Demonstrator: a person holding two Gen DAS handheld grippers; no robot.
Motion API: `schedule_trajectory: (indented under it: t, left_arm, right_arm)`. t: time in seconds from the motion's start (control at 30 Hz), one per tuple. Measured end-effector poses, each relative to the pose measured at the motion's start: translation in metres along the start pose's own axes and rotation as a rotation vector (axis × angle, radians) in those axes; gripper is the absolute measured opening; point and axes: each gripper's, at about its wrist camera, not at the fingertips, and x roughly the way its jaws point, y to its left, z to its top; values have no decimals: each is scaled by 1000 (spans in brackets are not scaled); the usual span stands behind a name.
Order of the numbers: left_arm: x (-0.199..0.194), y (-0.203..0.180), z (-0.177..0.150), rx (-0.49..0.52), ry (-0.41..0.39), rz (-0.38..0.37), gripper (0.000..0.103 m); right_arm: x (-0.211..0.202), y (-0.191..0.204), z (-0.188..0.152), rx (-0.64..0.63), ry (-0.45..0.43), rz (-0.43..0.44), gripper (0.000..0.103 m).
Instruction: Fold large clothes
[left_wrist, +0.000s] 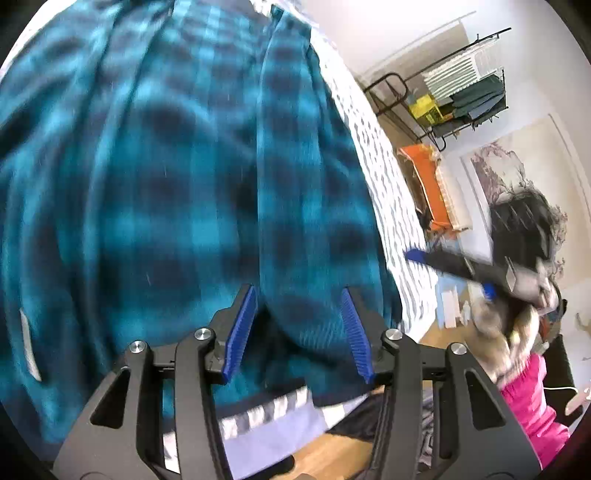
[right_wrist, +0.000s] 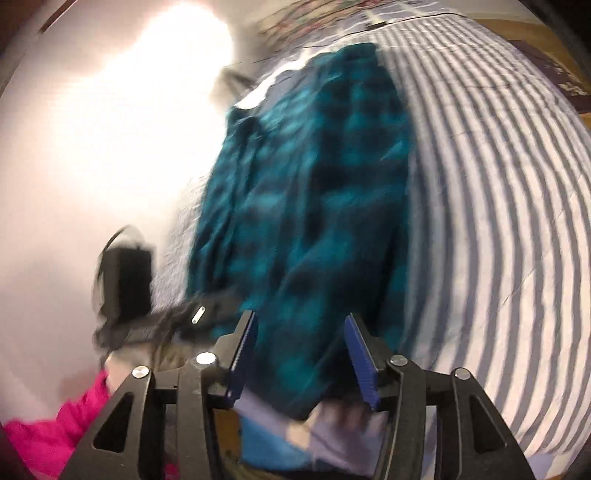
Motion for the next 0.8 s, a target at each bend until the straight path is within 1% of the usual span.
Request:
schedule_trajectory:
  t: [0.1,0.13,0.17,0.2,0.23,0.27,0.33,0.43,0.47,0.53,0.6,0.67,0.7,0.73,0.77,0.8]
  left_arm:
    - [8,6,-13,-30,34,-17,49]
    - [10,7,-16,-33,38,-21,49]
    - [12,8,-18,-35,40,-27,48]
    - [13,7,-19,-34,37,-37,36]
    - [13,6,-19,-35,42,-54,14]
    - [14,6,-19,-44,51,-69,7]
    - [11,1,-18,-65,38,-112,6]
    - [7,-21,-19,-21,9,-135,5]
    - [10,-24,-20,-4,11,-129,5]
    - [23,-28,-21,30,24,-78,5]
    - [32,-25,-23,34,36,-41,5]
    - [29,-24,-25,45,43,-31,5]
    - [26,-28,-23,66,44,-20,5]
    - [20,-31,-22,92,42,-1,5]
    - [14,-34,-20,106,38,18,6]
    - [5,-37,-15,115,34,32,10]
  right_arm:
    - [29,-18,16,66,43,-29,52]
    - [39,-22,19,74,57,-37,48]
    - [46,-24,19,80,66,-46,40]
    - [50,-26,18,90,72,-51,33]
    - [54,-27,17,100,75,-49,16]
    - [54,-25,17,102,76,-57,6]
    - [43,-15,18,72,59,-91,3]
    - [11,1,23,14,6,-108,3]
    - [2,5,25,-16,-15,-145,3]
    - [-1,3,27,-27,-26,-181,3]
    - [11,-10,25,9,8,-185,3]
    - [31,-16,17,-14,70,-218,4]
    - [35,-18,14,-27,96,-220,7]
    - [37,-17,12,-38,112,-227,12]
    - [34,-16,12,-51,112,-219,26]
    - [27,-13,13,-69,93,-208,34]
